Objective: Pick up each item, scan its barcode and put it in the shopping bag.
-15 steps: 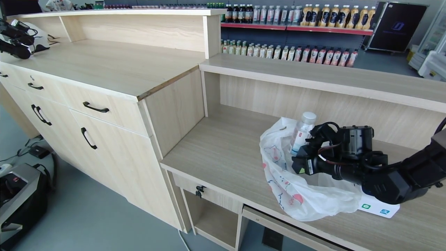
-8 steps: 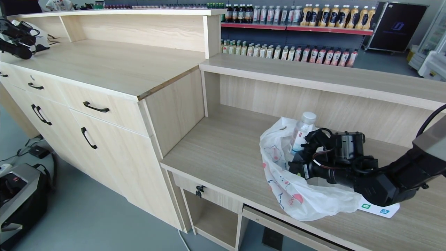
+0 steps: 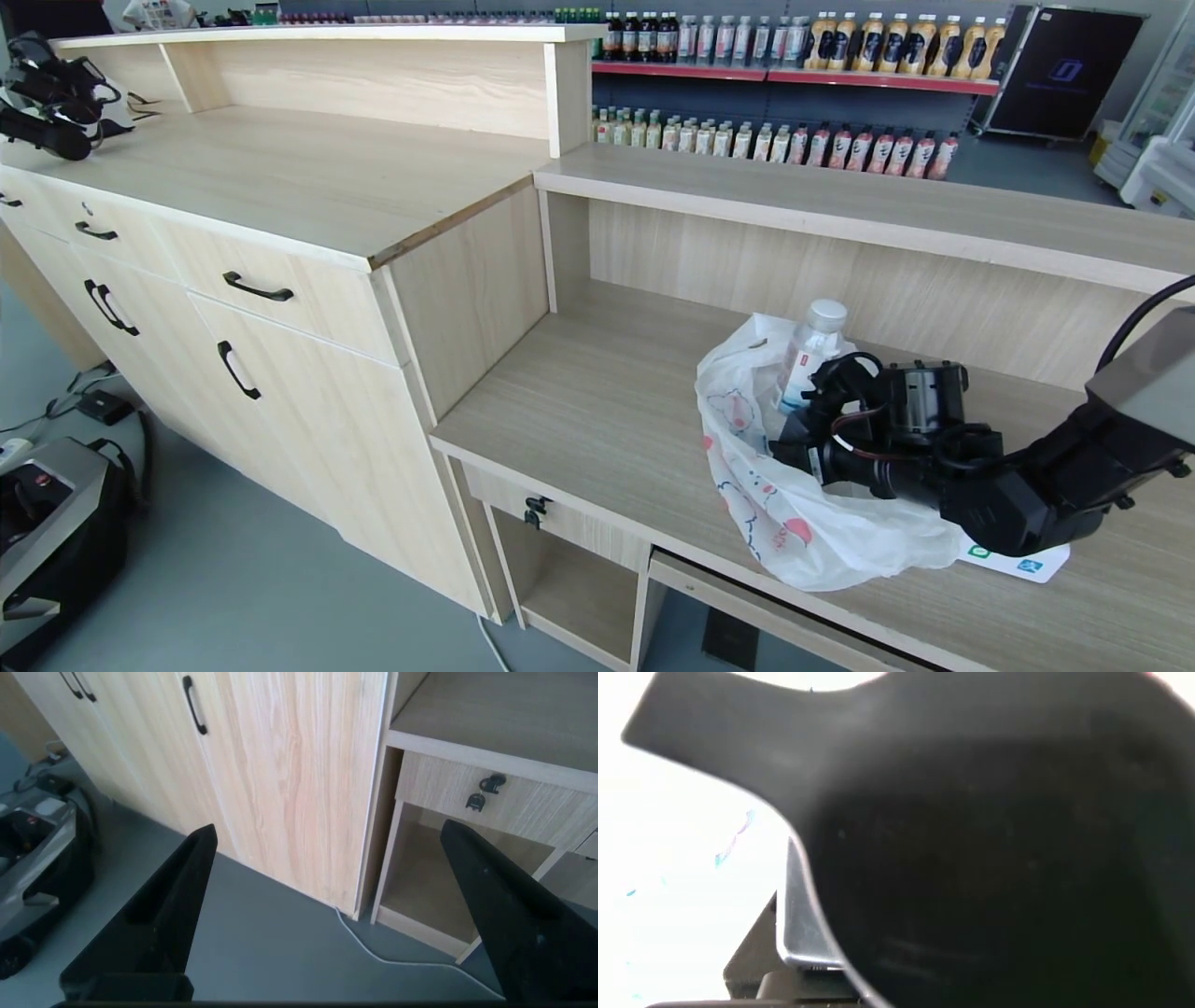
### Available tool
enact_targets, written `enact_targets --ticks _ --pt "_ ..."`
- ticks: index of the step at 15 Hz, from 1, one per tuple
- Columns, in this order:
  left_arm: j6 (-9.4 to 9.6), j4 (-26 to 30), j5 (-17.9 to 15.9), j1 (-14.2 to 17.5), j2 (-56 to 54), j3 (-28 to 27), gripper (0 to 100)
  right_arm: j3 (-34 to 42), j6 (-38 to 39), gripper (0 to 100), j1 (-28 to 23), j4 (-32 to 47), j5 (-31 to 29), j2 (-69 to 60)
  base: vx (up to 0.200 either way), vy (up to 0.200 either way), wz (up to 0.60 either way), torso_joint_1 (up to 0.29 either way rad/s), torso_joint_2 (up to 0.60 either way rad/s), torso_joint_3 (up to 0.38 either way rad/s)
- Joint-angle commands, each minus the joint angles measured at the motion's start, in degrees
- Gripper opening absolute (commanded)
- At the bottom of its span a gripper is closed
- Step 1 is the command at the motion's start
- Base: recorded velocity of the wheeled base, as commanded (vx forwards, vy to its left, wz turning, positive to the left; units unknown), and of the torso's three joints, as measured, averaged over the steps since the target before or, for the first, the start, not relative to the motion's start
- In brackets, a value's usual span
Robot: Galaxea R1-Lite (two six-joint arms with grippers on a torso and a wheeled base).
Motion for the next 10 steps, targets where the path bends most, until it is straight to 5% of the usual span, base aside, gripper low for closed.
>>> enact_targets --ticks 1,2,7,10 --pt "0.00 0.0 0.0 0.0 0.0 0.0 100 0.1 0.0 0 0.0 0.1 0.0 0.5 0.000 0.000 0.00 0.000 0.00 0.000" --pt "0.00 0.0 0.0 0.0 0.0 0.0 100 0.1 0.0 100 0.0 0.1 0.1 0.4 0.000 0.000 0.00 0.000 0.00 0.000" --pt "0.00 0.0 0.0 0.0 0.0 0.0 100 -0.3 -0.2 100 0.0 0.2 3.4 -4.5 0.000 0.000 0.00 0.000 0.00 0.000" --pt "0.00 0.0 0.0 0.0 0.0 0.0 100 0.0 -7.2 100 -0.2 1.2 4.9 -13.0 0.000 0.000 0.00 0.000 0.00 0.000"
